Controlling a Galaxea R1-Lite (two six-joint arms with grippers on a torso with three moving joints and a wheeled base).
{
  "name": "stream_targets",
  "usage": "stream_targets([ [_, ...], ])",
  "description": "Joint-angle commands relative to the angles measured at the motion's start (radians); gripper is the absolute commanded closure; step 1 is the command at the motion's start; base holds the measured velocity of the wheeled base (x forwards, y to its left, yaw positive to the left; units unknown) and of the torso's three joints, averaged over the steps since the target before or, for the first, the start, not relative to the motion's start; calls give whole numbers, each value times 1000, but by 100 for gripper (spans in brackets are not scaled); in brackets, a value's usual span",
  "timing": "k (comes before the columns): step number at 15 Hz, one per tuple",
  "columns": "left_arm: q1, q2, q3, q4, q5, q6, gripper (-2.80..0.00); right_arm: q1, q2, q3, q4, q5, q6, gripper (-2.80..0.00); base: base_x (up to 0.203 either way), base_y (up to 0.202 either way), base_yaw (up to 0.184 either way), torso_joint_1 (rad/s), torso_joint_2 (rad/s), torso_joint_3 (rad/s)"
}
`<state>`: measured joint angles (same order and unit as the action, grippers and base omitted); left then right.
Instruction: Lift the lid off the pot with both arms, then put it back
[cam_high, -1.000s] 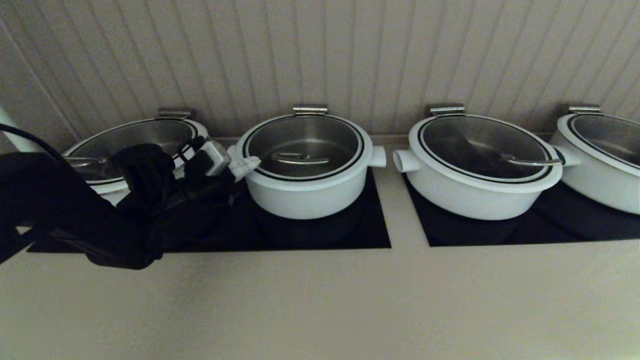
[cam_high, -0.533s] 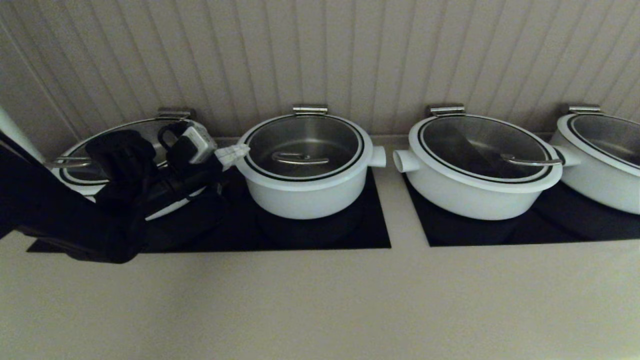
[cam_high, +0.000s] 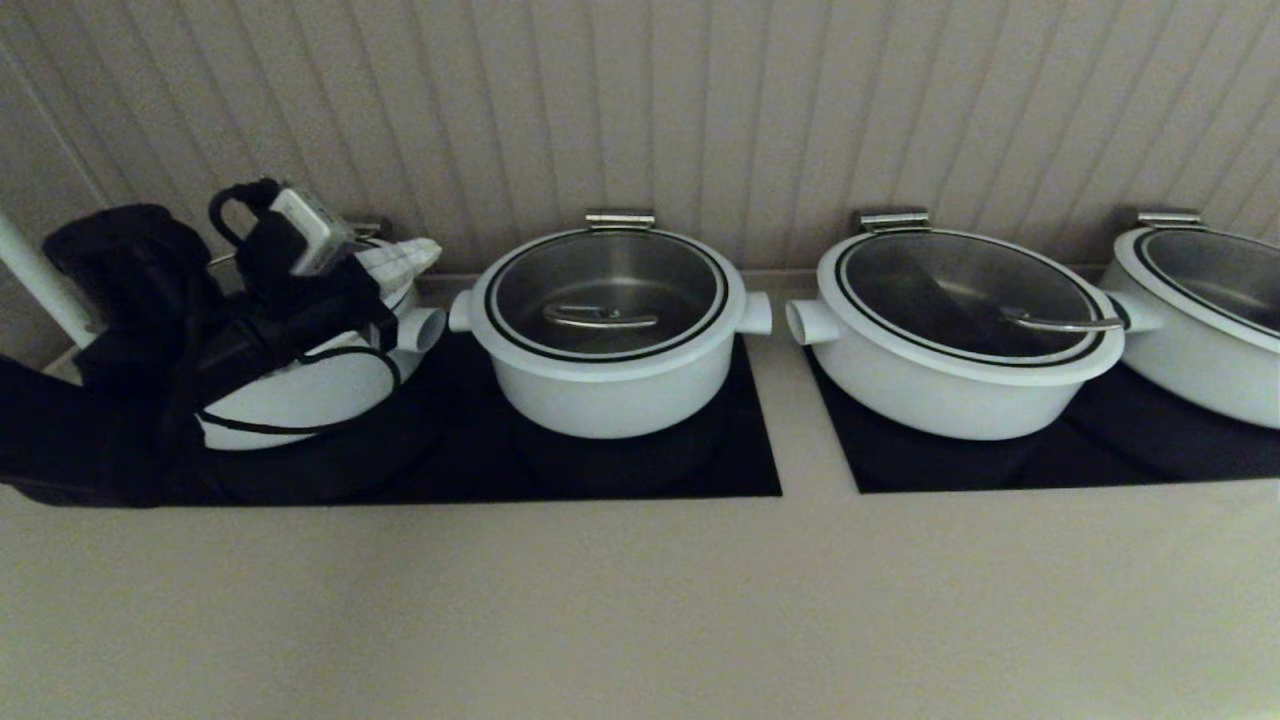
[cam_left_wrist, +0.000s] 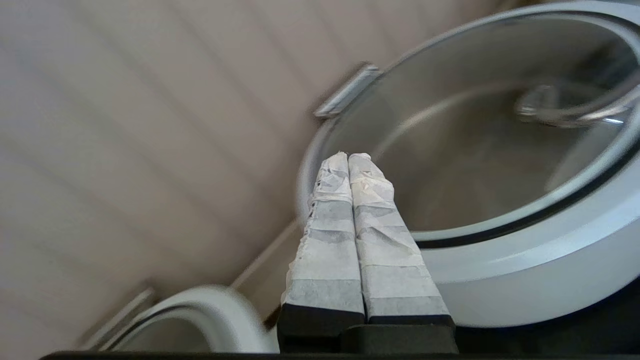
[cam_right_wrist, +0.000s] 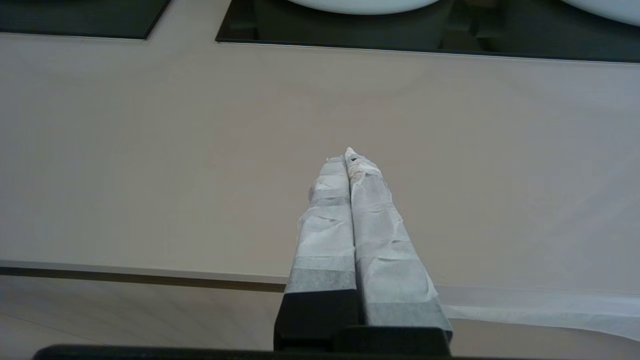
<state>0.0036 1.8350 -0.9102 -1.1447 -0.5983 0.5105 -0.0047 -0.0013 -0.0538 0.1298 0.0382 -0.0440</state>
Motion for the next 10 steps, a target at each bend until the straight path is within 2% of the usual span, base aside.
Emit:
stream_targets([
  [1,55,-103,-2,51,-3,-5,0,0,1,0,1,0,0,0,0,0,0,0,0,0],
  [6,189,-294,3,241,-1,-81,0,0,1,0,1,0,0,0,0,0,0,0,0,0],
  [10,273,-400,13,306,19,-150,0,0,1,0,1,0,0,0,0,0,0,0,0,0],
])
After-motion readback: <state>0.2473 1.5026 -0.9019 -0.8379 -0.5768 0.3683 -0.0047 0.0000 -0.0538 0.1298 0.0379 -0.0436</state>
